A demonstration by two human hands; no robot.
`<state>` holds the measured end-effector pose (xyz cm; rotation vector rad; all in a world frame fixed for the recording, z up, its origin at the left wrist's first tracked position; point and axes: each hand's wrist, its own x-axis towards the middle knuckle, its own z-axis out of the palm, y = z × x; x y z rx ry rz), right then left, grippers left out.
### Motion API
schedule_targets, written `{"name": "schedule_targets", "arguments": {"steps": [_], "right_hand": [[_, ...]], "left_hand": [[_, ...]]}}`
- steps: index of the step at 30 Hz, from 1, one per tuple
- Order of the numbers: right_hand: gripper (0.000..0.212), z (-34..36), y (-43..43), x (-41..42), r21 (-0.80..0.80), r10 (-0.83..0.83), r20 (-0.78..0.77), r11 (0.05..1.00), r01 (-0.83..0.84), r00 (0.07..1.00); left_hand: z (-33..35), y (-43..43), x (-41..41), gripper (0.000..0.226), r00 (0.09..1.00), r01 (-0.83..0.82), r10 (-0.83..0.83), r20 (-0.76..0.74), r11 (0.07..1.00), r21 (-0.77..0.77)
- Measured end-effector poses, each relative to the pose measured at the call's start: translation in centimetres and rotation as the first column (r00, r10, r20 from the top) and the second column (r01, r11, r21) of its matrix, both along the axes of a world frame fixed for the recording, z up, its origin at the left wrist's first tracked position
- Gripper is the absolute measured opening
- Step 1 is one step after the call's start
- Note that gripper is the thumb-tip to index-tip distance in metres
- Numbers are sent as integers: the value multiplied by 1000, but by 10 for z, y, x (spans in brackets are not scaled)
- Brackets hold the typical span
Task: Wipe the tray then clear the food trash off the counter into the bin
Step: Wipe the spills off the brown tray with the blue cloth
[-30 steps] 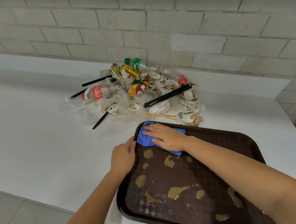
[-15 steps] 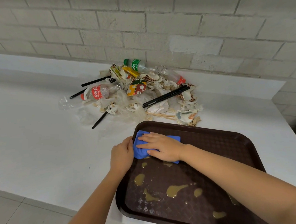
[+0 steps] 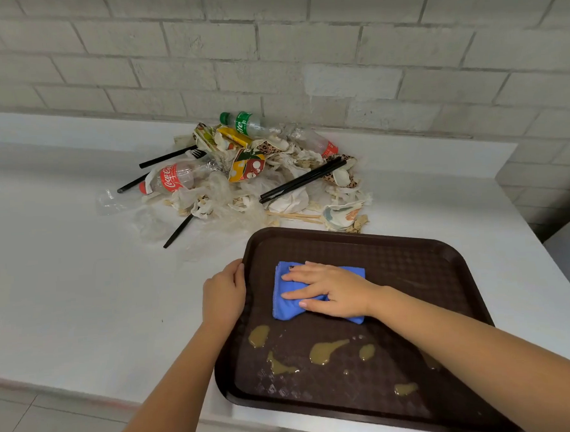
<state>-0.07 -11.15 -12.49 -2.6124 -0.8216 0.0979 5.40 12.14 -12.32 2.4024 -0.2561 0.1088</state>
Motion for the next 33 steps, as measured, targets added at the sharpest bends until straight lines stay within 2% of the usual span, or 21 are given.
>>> {"name": "schedule_targets", "arguments": {"steps": [8, 16, 20, 26, 30, 31, 33], "right_hand": [[35, 4, -59, -30, 4, -274, -18, 962, 274, 962], [35, 10, -106, -65, 22, -525, -115, 848, 530, 844], [38, 14, -118, -84, -29, -647, -123, 760, 649, 752], [47, 16, -114, -110, -246, -726, -75, 678, 693, 684], [53, 25, -121, -120, -381, -707, -46, 665, 642, 705], [61, 26, -125, -121, -402, -689, -14, 667, 627, 724], [90, 25, -129, -120, -414, -657, 25, 680, 606, 754]], "left_hand": [[7, 0, -5, 36, 1000, 21, -21, -15, 1000, 5], [10, -1, -6, 38, 998, 3, -4, -62, 1000, -5], [11, -3, -7, 37, 998, -10, 11, -64, 1000, 4], [10, -3, -8, 35, 999, -11, 11, -48, 1000, 15], [10, -4, -8, 36, 999, 5, -3, -51, 1000, 29], [10, -4, -8, 36, 998, 4, -2, -57, 1000, 30], [10, -3, -7, 38, 997, 7, -5, -71, 1000, 29]]}}
